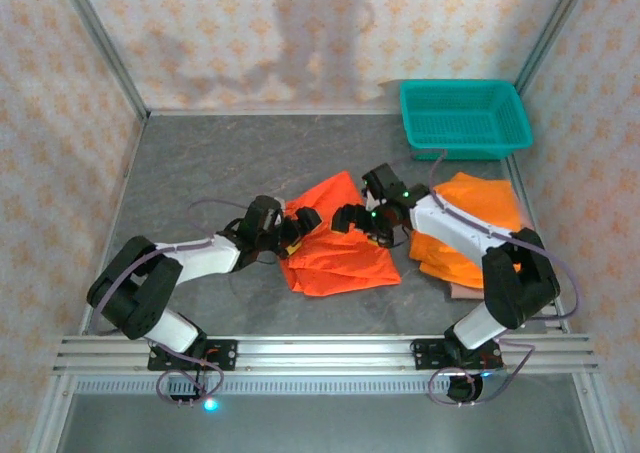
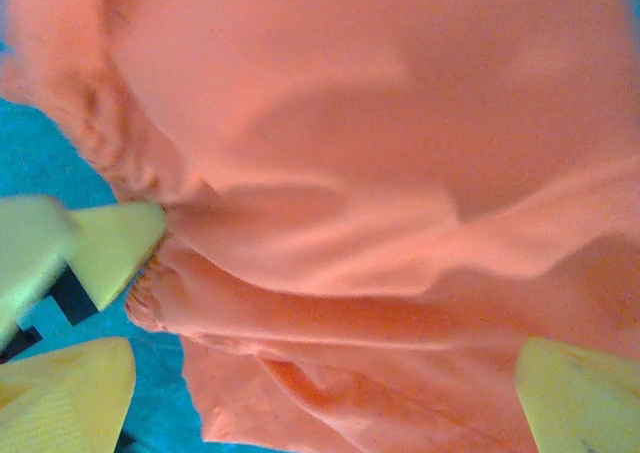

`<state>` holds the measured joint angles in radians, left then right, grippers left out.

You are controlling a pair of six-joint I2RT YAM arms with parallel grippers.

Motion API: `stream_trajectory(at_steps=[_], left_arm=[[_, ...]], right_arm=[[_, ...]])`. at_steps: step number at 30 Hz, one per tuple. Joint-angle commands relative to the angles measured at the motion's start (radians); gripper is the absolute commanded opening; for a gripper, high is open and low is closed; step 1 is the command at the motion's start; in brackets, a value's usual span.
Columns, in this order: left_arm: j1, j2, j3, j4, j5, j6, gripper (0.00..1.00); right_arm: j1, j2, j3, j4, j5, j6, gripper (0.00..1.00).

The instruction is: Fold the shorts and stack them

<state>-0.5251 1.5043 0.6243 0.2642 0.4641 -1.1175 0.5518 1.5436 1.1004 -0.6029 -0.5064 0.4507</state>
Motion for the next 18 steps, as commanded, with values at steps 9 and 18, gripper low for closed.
stream_trajectory(at_steps=[9,18], left_arm=[[0.014,0.037,-0.006,-0.147,-0.010,0.117,0.96],[0.015,0.037,-0.009,-0.153,-0.021,0.125,0.97]], right_arm=[[-0.073,0.307,0.308,-0.285,0.186,-0.412,0.92],[-0.074,0.450,0.332,-0.248,0.070,-0.425,0.80]])
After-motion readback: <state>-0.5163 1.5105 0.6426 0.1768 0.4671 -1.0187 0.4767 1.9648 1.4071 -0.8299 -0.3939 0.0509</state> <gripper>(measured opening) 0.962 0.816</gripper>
